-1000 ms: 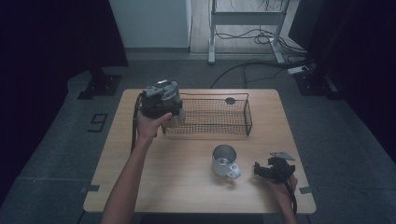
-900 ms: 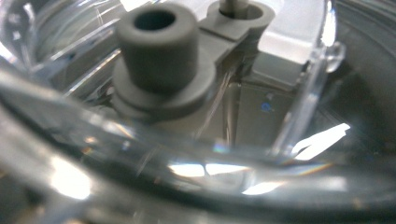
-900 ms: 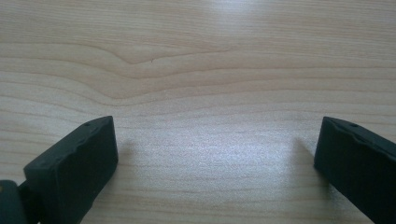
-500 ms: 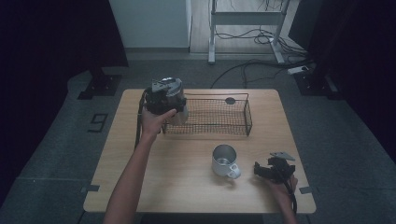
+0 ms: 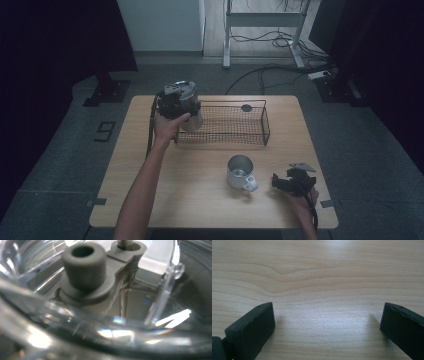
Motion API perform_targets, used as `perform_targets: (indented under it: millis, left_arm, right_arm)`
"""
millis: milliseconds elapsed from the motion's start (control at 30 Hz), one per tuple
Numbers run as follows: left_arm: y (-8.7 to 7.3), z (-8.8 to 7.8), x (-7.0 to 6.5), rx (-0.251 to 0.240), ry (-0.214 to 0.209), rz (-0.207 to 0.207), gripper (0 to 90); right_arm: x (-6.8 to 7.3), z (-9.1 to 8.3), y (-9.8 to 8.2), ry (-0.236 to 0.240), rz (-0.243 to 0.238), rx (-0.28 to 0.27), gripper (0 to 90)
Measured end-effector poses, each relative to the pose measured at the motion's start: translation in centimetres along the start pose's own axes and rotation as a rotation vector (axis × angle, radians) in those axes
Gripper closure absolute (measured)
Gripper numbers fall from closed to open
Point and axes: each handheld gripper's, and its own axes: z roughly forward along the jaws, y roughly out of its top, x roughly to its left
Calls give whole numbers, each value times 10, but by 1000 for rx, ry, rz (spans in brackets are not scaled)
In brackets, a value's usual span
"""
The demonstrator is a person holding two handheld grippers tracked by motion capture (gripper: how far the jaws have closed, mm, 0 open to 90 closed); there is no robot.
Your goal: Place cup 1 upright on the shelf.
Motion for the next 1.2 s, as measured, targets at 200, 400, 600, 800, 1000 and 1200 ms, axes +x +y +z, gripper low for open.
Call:
perform_targets:
  millis: [200, 400, 600, 800, 1000, 1200]
  left_arm:
    - [-1, 10, -1, 11, 2, -1, 37]
    - [-3, 16, 1, 19, 7, -9, 37]
    - [-3, 23, 2, 21, 13, -13, 38]
    - [-6, 30, 0, 29, 28, -6, 37]
    - [-5, 37, -2, 29, 22, -12, 37]
    - [-1, 44, -5, 36, 20, 1, 37]
  right_arm:
    - [0, 0, 0, 0, 0, 0, 0]
    - [0, 0, 0, 0, 0, 0, 0]
    - [0, 0, 0, 0, 0, 0, 0]
    - [0, 0, 0, 0, 0, 0, 0]
    - [0, 0, 0, 0, 0, 0, 0]
    - [0, 0, 0, 0, 0, 0, 0]
